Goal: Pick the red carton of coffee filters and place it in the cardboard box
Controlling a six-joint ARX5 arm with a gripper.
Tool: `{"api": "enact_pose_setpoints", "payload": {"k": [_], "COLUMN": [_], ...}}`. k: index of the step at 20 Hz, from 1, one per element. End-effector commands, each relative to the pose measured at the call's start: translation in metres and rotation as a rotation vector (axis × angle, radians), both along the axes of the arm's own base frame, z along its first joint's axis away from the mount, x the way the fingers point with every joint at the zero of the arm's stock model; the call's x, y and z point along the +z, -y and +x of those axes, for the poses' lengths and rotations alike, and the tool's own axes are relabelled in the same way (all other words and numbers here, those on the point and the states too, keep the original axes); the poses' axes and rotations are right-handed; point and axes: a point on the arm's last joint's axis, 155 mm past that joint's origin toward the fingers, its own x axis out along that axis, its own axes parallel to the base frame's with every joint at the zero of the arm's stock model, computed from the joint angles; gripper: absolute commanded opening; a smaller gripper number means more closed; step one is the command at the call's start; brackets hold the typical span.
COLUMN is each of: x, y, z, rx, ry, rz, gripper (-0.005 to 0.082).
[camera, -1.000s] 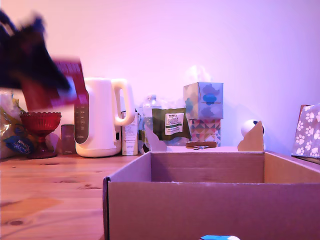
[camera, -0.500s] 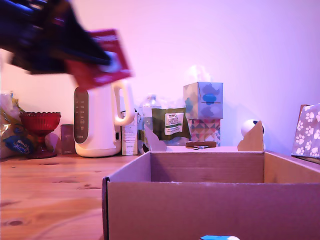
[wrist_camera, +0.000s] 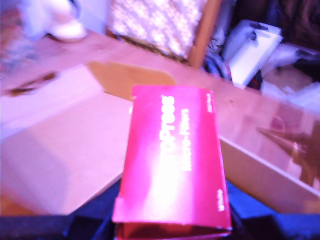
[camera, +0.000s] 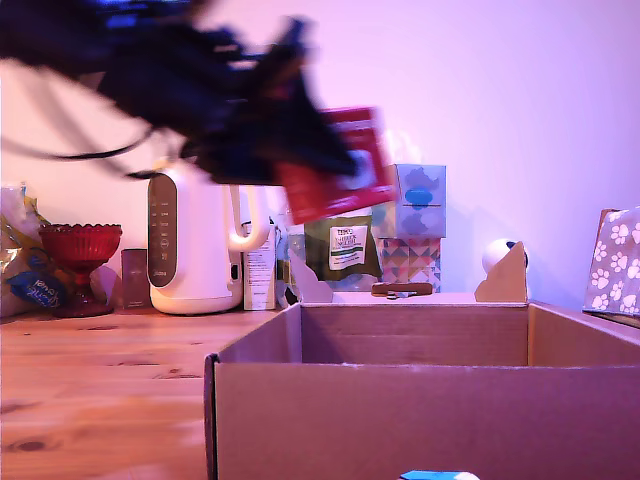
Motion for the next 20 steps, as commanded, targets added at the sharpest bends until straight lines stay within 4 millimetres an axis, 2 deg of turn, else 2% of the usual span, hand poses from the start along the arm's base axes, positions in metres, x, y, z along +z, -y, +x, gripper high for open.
{"api": "enact_pose_setpoints", "payload": {"k": [1, 5, 7, 12, 15, 16, 17, 19, 20], "x": [-0.020, -0.028, -0.039, -0.088, -0.105, -0.107, -0.104, -0.096, -0.091], "y": [0.007, 0.026, 0.033, 0.043, 0.039, 0.038, 0.040, 0.043, 0.043], "z": [-0.002, -0.001, -0.002, -0.006, -0.010, -0.011, -0.013, -0.019, -0.020], "rx": [-0.034, -0.077, -0.099, -0.140, -0.141, -0.142, -0.150, -0.178, -0.182], "ry": [-0.021, -0.055, -0.093, -0.190, -0.227, -0.233, -0.232, -0.247, -0.251], "rz": [0.072, 0.134, 0.168, 0.259, 0.296, 0.302, 0.297, 0.281, 0.283], "gripper": [0.0228, 0.0228, 0.0228, 0.0228, 0.0238, 0.0272, 0.0372, 0.0632, 0.0676]}}
